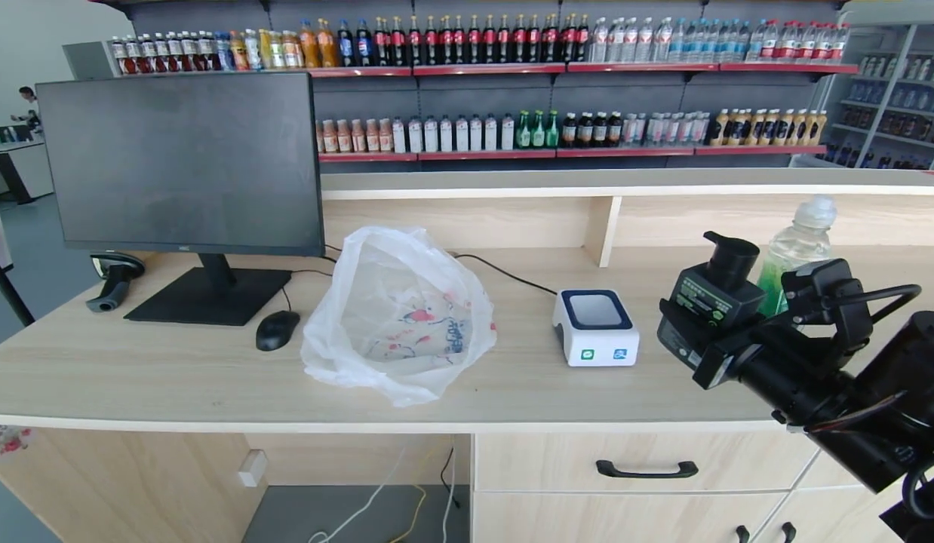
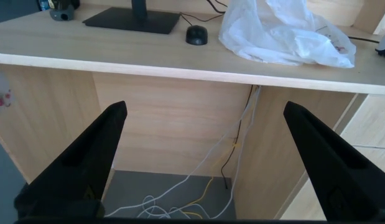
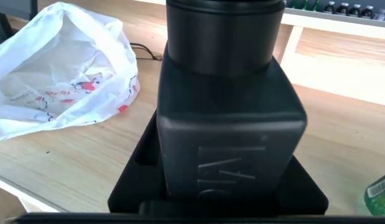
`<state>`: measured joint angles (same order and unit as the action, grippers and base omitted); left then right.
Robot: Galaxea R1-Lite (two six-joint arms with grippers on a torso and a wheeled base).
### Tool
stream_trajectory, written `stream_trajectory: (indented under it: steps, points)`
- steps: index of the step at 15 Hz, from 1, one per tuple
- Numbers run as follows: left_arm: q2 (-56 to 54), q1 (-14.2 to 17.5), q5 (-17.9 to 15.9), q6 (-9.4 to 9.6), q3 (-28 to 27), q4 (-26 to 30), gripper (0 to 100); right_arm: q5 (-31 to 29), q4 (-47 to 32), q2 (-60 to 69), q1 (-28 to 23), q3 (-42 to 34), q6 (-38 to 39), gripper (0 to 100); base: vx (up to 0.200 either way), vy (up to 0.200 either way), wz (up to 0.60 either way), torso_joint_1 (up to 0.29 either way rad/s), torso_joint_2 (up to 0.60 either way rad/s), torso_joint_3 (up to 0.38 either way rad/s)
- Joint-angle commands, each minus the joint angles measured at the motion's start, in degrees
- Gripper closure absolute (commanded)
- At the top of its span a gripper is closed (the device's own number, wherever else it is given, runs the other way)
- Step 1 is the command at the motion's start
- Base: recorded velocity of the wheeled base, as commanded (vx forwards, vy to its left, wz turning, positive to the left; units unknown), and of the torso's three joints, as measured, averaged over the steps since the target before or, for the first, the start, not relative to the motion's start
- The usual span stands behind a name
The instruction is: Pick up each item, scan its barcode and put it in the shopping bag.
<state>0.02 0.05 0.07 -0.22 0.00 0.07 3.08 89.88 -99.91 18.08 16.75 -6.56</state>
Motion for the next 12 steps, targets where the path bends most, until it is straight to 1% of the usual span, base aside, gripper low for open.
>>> stream_trajectory:
  steps: [1, 3, 8, 12]
  points:
    - [0.06, -0.05, 0.01, 0.04, 0.00, 0.01, 0, 0.08, 0.12, -0.28, 0.11, 0.65, 0.05, 100, 0.000, 0.000, 0.00, 0.000, 0.00, 0.000]
    - [-0.02, -0.05, 0.01, -0.04, 0.00, 0.01, 0, 0.08, 0.12, -0.37, 0.11, 1.71, 0.05, 100, 0.000, 0.000, 0.00, 0.000, 0.00, 0.000]
    - [-0.02, -0.05, 0.01, 0.04, 0.00, 0.01, 0, 0.08, 0.12, -0.63, 1.43, 2.06, 1.11, 100, 0.000, 0.000, 0.60, 0.002, 0.00, 0.000]
    - [-0.02, -0.05, 0.01, 0.04, 0.00, 0.01, 0, 0.08, 0.12, -0.72, 1.43, 2.23, 1.20, 100, 0.000, 0.000, 0.60, 0.002, 0.01, 0.004]
